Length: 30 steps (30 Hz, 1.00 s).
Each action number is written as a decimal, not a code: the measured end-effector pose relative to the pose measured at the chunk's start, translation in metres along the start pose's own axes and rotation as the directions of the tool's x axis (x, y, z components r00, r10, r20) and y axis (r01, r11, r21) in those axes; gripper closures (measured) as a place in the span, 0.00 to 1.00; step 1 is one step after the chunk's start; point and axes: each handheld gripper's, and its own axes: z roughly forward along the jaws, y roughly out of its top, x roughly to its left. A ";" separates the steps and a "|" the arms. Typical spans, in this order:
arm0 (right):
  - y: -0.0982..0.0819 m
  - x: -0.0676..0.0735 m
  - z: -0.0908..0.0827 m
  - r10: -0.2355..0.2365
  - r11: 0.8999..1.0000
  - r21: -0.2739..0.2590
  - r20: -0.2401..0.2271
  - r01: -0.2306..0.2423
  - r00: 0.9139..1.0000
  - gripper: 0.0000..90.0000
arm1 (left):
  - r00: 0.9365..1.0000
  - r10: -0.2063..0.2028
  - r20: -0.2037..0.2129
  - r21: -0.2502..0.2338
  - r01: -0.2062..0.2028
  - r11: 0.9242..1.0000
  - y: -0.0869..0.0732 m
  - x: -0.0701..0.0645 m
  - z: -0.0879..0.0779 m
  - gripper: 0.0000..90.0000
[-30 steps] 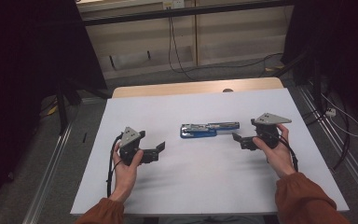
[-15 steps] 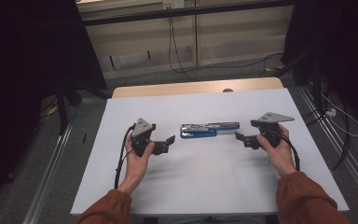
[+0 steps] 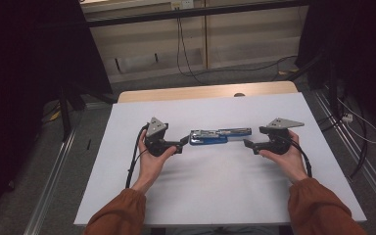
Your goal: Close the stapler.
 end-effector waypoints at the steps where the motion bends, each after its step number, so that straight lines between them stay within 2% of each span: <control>1: 0.000 0.000 0.000 0.002 1.000 -0.013 -0.002 -0.002 1.000 0.24 | 1.000 -0.004 -0.004 -0.005 0.004 1.000 0.000 0.000 0.003 0.05; 2: 0.000 0.000 0.000 0.001 0.999 -0.032 -0.003 -0.002 1.000 0.27 | 1.000 -0.014 -0.004 -0.008 0.014 1.000 -0.001 0.000 0.006 0.05; 5: 0.001 -0.002 0.000 0.008 0.999 -0.052 0.006 -0.008 1.000 0.29 | 1.000 -0.012 -0.013 0.006 0.012 1.000 0.001 0.000 0.013 0.05; 7: 0.000 -0.003 0.001 0.013 0.999 -0.046 0.010 -0.013 1.000 0.32 | 1.000 -0.006 -0.005 0.015 0.006 1.000 0.002 -0.001 0.018 0.06; 9: -0.002 -0.005 0.002 0.023 0.999 -0.036 0.002 -0.023 1.000 0.38 | 1.000 -0.015 0.008 0.022 0.015 1.000 0.000 -0.003 0.021 0.06; 12: -0.004 -0.008 0.002 0.016 1.000 -0.025 -0.009 -0.016 1.000 0.47 | 0.999 -0.013 0.029 0.071 0.011 0.997 -0.003 -0.007 0.023 0.06; 14: -0.005 -0.009 0.002 0.017 1.000 -0.021 -0.005 -0.017 1.000 0.50 | 0.999 -0.009 0.037 0.073 0.006 0.997 -0.004 -0.011 0.023 0.06; 18: -0.007 -0.010 0.002 0.013 1.000 -0.008 -0.001 -0.013 1.000 0.62 | 1.000 -0.005 0.030 0.096 0.002 0.995 -0.008 -0.009 0.025 0.06; 20: -0.007 -0.010 0.002 0.004 1.000 0.002 -0.007 -0.004 1.000 0.71 | 0.999 -0.014 0.041 0.102 0.010 0.995 -0.009 -0.006 0.025 0.06; 22: -0.008 -0.009 0.002 -0.005 1.000 0.009 -0.008 0.005 1.000 0.76 | 1.000 -0.003 0.030 0.107 0.000 0.994 -0.009 -0.004 0.024 0.08; 23: -0.008 -0.009 0.002 -0.007 1.000 0.012 -0.012 0.008 1.000 0.83 | 1.000 0.000 0.025 0.111 -0.003 0.994 -0.009 -0.002 0.024 0.06; 25: -0.008 -0.009 0.002 -0.022 1.000 0.015 -0.017 0.023 1.000 0.93 | 1.000 -0.012 0.004 0.107 0.011 0.994 -0.009 0.000 0.023 0.05; 26: -0.008 -0.009 0.002 -0.014 1.000 0.015 -0.025 0.014 1.000 0.98 | 1.000 -0.019 -0.001 0.109 0.019 0.994 -0.009 0.001 0.023 0.05; 28: -0.007 -0.008 0.002 -0.009 1.000 0.021 -0.029 0.010 1.000 1.00 | 1.000 -0.025 -0.008 0.118 0.026 0.993 -0.010 0.002 0.024 0.05; 30: -0.007 -0.008 0.002 -0.004 1.000 0.030 -0.029 0.005 1.000 1.00 | 1.000 -0.013 -0.005 0.122 0.014 0.992 -0.010 0.001 0.025 0.11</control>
